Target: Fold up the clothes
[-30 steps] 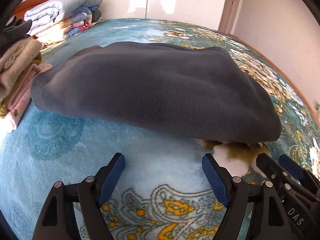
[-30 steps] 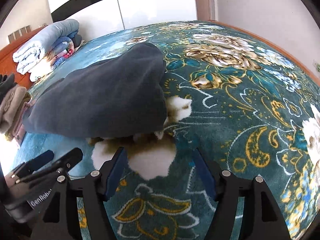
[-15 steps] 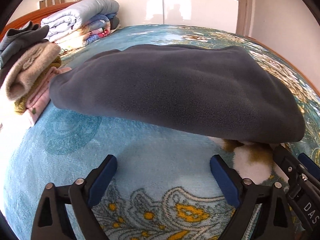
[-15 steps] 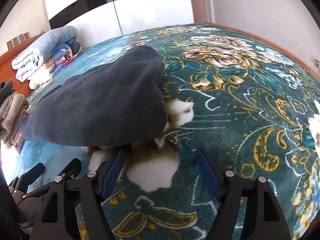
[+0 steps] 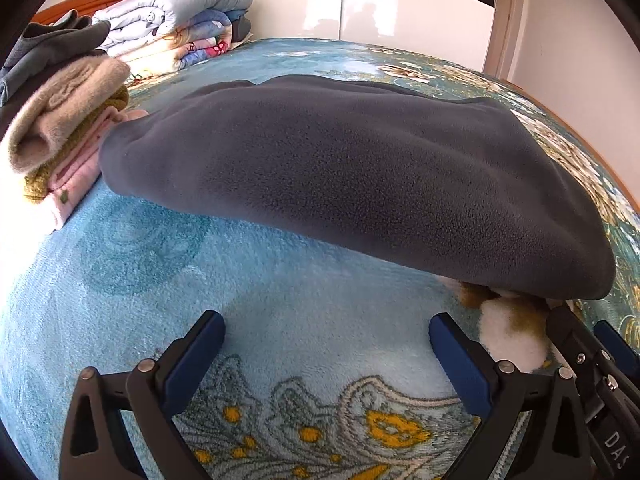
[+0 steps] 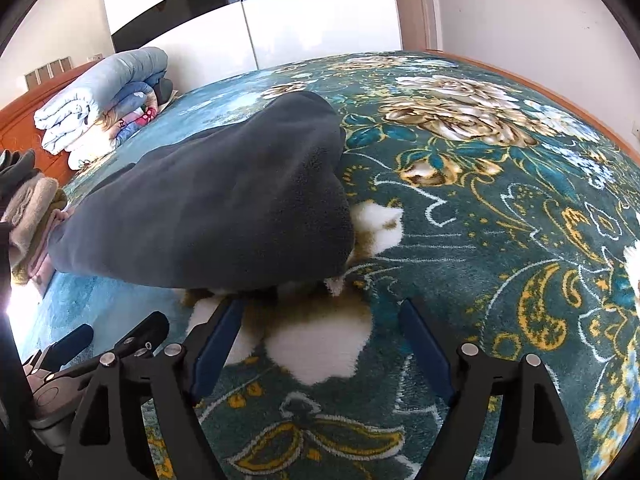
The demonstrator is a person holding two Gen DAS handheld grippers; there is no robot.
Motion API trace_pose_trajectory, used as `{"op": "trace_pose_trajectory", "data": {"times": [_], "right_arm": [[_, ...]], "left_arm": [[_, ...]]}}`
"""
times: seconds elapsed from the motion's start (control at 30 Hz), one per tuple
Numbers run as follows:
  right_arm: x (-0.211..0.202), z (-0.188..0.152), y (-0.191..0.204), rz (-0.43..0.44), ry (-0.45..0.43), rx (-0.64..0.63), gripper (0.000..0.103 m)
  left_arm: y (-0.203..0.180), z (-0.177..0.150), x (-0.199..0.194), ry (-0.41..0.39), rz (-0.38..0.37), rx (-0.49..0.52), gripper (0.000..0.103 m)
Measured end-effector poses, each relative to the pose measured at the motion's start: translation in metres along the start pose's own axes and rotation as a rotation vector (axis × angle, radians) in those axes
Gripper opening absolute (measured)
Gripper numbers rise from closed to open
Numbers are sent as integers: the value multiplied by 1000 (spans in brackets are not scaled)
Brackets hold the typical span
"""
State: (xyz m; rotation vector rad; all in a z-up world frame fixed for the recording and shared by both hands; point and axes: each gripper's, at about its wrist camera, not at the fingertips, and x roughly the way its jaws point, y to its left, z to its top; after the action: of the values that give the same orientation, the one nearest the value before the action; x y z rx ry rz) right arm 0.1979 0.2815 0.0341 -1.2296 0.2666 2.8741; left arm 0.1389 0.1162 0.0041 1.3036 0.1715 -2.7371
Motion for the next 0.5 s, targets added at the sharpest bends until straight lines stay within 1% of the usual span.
{"op": "trace_pose_trajectory", "data": {"times": [0.5], "right_arm": [[1,0,0,18,22,9,85]], "left_arm": [[2,1,1,5,-2,2,103]]}}
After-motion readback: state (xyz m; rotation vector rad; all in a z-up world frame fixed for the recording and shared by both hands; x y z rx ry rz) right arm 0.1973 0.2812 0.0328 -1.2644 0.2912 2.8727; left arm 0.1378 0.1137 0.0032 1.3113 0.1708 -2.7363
